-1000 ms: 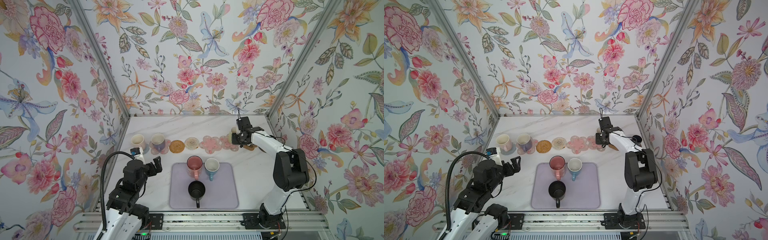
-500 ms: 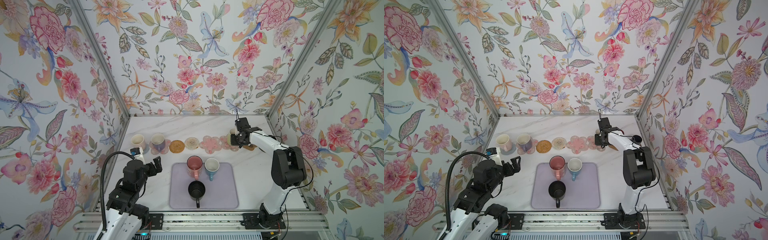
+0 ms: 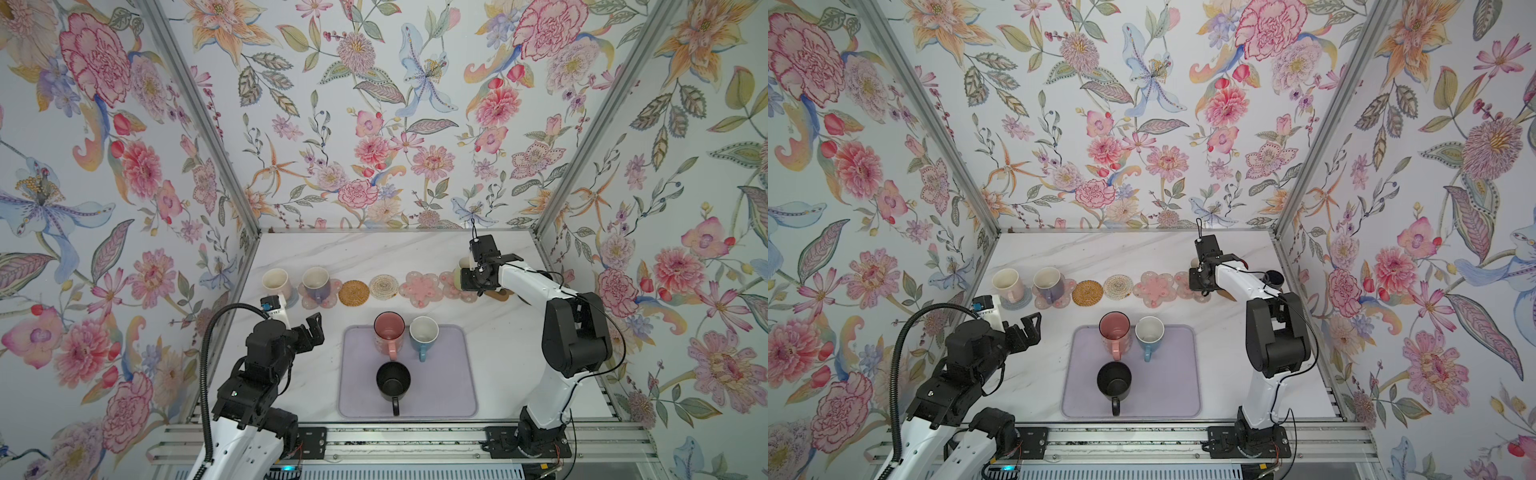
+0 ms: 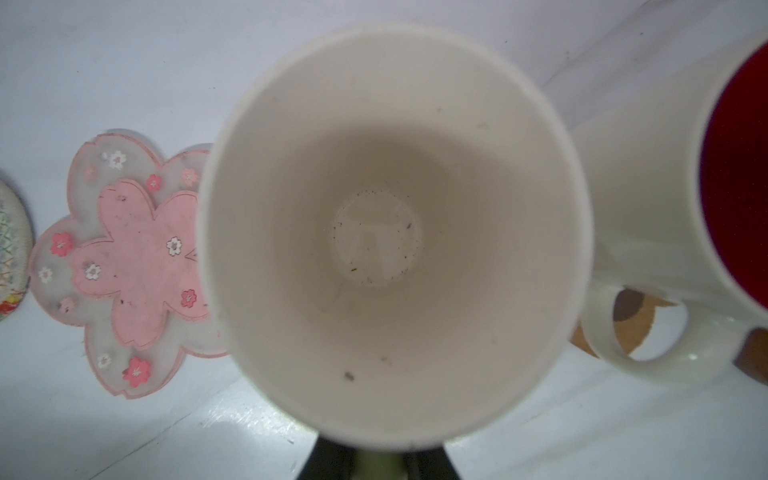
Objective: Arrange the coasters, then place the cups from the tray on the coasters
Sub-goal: 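Carry the green-handled mug over the pink flower coaster beside the paw-print coaster, then lower the green-handled mug onto the pink flower coaster and open the right gripper, then raise the right gripper away from the placed green-handled mug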
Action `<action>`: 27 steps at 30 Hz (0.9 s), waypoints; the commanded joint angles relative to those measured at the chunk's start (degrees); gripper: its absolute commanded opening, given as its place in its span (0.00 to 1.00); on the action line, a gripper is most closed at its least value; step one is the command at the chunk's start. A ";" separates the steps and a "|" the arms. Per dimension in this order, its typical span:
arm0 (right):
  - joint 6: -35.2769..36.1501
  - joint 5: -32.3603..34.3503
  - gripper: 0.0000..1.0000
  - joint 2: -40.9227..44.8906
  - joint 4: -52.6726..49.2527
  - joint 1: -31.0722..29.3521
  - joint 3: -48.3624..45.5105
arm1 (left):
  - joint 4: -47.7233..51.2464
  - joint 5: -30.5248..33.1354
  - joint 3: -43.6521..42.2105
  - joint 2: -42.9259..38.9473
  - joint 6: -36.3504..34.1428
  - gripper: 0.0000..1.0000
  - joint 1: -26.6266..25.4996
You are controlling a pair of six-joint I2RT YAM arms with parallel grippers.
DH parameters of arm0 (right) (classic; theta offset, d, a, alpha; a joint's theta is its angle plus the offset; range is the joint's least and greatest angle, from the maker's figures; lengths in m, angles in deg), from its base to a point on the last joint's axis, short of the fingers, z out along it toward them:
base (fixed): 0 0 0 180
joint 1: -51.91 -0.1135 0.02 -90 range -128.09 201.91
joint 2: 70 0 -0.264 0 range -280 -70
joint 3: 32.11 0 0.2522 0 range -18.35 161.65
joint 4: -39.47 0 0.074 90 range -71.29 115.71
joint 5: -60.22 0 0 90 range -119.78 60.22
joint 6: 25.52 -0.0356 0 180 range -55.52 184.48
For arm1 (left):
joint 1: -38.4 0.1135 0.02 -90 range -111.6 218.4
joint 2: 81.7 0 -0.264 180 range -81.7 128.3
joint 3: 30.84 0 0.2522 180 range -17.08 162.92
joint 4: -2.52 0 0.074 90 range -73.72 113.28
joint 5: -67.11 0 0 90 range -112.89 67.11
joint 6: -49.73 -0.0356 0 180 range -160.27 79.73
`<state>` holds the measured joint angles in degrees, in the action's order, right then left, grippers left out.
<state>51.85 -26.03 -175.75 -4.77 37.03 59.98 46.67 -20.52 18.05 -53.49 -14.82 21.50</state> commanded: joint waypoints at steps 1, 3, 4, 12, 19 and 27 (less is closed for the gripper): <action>0.32 0.52 0.11 0.24 3.42 -0.59 0.87 | -0.95 1.24 -0.77 -0.52 0.56 0.99 -0.52; 0.32 0.52 0.17 0.62 3.50 -0.71 0.78 | -0.95 1.30 -0.70 -0.51 0.48 0.99 -0.55; 0.32 0.48 0.21 0.77 3.50 -0.71 0.69 | -0.95 1.31 -0.70 -0.56 0.48 0.99 -0.51; 0.00 0.34 0.40 2.45 3.97 -0.82 -0.15 | -0.95 1.41 -0.69 -0.78 0.49 0.99 -0.51; -1.72 0.65 0.58 6.88 3.94 -0.36 -1.48 | -0.90 1.42 -0.77 -0.69 0.48 0.99 -0.51; -5.24 -2.06 0.79 18.03 6.55 0.60 -9.14 | -0.77 1.50 -0.57 -0.46 0.56 0.99 -0.56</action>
<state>48.53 -26.62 -161.57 0.30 37.23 53.97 46.67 -20.50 18.03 -53.69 -14.67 21.50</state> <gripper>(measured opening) 0.775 0.989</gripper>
